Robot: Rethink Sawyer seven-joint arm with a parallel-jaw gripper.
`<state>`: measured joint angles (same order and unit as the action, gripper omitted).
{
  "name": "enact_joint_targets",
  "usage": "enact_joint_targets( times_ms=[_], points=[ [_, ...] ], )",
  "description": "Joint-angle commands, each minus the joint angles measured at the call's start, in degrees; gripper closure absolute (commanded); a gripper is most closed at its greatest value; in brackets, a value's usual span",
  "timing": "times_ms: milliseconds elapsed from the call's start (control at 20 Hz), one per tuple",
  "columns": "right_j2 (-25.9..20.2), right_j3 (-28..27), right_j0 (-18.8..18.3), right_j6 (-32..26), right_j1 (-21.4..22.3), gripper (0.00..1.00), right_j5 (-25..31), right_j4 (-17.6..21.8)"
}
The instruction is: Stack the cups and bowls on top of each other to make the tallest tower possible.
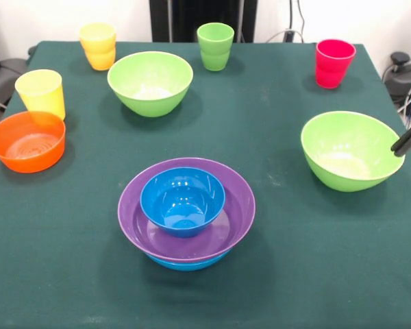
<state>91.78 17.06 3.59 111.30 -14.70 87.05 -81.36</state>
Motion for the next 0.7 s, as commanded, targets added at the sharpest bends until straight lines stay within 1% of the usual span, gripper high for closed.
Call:
enact_joint_targets(
  times_ms=[50,200,350,450,550,700],
  points=[
    [-10.3,6.9,0.1,4.9,-1.1,0.0,-2.1,7.8],
    [-12.8,9.0,0.8,3.6,-0.6,0.0,-3.4,9.8],
    [-15.5,12.4,2.3,2.3,0.5,0.0,-4.1,12.4],
    [-17.4,14.9,3.3,1.2,1.3,0.0,-4.8,14.2],
    [-20.1,18.8,5.0,-0.5,2.4,0.0,-6.3,16.2],
    [-22.9,21.9,6.0,-1.5,3.6,0.0,-7.7,18.5]
  ],
)
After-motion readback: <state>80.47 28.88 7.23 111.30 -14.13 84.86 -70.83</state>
